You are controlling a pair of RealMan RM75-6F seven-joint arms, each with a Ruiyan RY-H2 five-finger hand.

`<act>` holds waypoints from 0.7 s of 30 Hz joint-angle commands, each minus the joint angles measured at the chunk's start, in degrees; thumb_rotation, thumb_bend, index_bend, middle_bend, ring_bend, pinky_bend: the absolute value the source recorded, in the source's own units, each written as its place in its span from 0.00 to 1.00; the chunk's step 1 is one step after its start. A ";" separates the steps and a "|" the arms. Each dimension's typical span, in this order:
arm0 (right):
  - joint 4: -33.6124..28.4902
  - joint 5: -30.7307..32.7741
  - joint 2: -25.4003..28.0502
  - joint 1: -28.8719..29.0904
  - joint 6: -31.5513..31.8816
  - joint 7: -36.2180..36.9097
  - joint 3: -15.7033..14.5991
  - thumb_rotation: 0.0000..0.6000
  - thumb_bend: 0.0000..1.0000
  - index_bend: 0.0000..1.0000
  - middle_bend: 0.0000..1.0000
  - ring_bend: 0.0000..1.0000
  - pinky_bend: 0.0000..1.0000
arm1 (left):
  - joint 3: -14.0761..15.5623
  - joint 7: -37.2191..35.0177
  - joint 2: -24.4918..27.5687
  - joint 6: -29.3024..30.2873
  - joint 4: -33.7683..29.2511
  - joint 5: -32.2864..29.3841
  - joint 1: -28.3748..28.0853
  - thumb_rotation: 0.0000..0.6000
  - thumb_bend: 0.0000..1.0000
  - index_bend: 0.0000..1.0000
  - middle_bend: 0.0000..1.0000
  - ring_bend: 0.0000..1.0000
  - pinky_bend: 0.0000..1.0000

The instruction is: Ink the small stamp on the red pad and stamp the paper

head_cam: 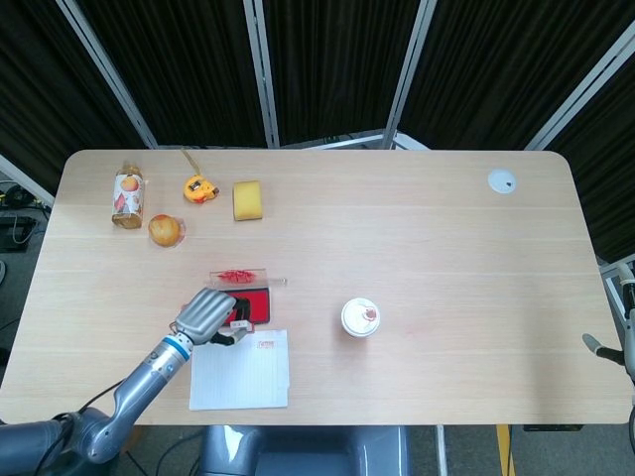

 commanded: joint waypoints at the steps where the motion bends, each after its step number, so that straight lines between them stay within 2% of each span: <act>1: -0.08 -0.12 0.10 -0.05 0.04 0.18 -0.04 1.00 0.00 0.00 0.00 0.00 0.00 | 1.80 1.26 0.78 0.83 -0.84 0.46 1.28 1.00 0.37 0.57 0.57 0.79 0.74; 7: -0.30 -0.49 0.37 -0.19 0.20 0.72 -0.12 1.00 0.00 0.00 0.00 0.00 0.00 | 2.96 1.42 -0.63 1.32 1.23 1.32 2.13 1.00 0.37 0.57 0.57 0.79 0.74; 21: 0.12 0.08 0.43 -0.11 -0.21 1.00 0.06 1.00 0.00 0.00 0.00 0.00 0.00 | 3.43 2.02 -3.27 0.36 3.81 1.80 2.18 1.00 0.37 0.57 0.57 0.79 0.74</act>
